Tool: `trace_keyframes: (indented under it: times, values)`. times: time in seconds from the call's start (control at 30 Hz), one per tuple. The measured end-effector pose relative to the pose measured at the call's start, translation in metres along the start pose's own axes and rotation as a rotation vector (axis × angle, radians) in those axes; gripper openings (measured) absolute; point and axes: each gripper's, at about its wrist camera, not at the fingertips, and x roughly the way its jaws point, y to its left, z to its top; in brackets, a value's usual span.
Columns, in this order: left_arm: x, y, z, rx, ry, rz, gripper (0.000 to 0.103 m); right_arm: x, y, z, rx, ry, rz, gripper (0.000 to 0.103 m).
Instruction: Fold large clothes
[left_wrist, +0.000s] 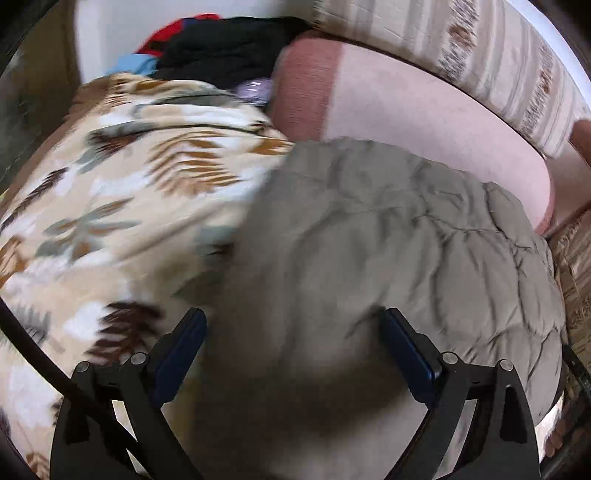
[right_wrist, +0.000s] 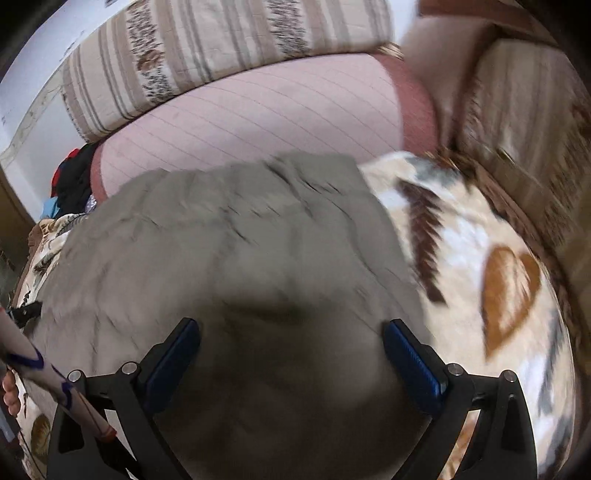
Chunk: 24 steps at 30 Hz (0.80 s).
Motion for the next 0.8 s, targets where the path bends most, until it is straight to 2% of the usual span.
trace_keyframes:
  times: [0.07,0.2,0.4,0.5,0.57,0.8]
  values:
    - [-0.014,0.012,-0.006,-0.011,-0.008,-0.002,0.095,-0.017,-0.021,-0.011,0.046,-0.008,-0.030,0.102]
    - [-0.047,0.031,-0.028,-0.029,-0.033,0.019,0.095,-0.057,-0.059,-0.044,0.181,-0.032,-0.008,0.102]
    - [-0.085,0.024,-0.086,0.071,-0.067,0.111,0.095,-0.107,-0.074,-0.105,0.296,-0.018,0.042,0.102]
    - [-0.095,0.017,-0.106,0.075,-0.068,0.097,0.095,-0.117,-0.068,-0.117,0.267,-0.008,0.040,0.102]
    - [-0.101,0.012,-0.118,0.074,-0.072,0.086,0.095,-0.130,-0.059,-0.120,0.222,-0.032,0.005,0.102]
    - [-0.114,-0.005,-0.138,0.091,-0.079,0.048,0.095,-0.171,-0.038,-0.128,0.140,-0.098,-0.004,0.102]
